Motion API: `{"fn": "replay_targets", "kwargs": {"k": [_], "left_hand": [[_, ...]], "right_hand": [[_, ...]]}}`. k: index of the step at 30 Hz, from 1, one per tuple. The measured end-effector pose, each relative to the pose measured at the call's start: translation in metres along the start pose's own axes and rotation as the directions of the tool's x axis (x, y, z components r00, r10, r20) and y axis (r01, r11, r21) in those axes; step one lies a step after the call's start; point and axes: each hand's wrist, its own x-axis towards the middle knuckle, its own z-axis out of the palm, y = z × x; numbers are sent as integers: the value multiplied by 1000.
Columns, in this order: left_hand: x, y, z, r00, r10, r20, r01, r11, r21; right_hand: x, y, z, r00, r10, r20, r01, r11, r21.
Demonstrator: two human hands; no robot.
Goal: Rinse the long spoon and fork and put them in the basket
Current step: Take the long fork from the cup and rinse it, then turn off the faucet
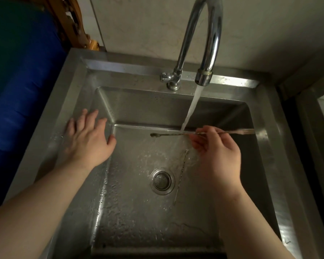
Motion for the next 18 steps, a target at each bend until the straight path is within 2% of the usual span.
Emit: {"fn": "replay_targets", "kwargs": {"k": [3, 7, 10, 13, 18], "left_hand": [[0, 0, -1, 1000, -2, 0, 2, 1000, 4], [0, 0, 0, 1000, 2, -4, -2, 1000, -5], [0, 0, -1, 1000, 1, -5, -1, 1000, 11], [0, 0, -1, 1000, 1, -6, 0, 1000, 22], [1, -1, 2, 1000, -3, -6, 3, 999, 41]], "right_hand": [[-5, -3, -12, 990, 114, -80, -86, 953, 290], [-5, -5, -26, 939, 340, -58, -226, 733, 642], [-7, -1, -35, 901, 433, -27, -277, 622, 733], [-8, 4, -43, 875, 484, -35, -279, 561, 779], [-9, 5, -53, 863, 502, -59, -260, 541, 800]]}}
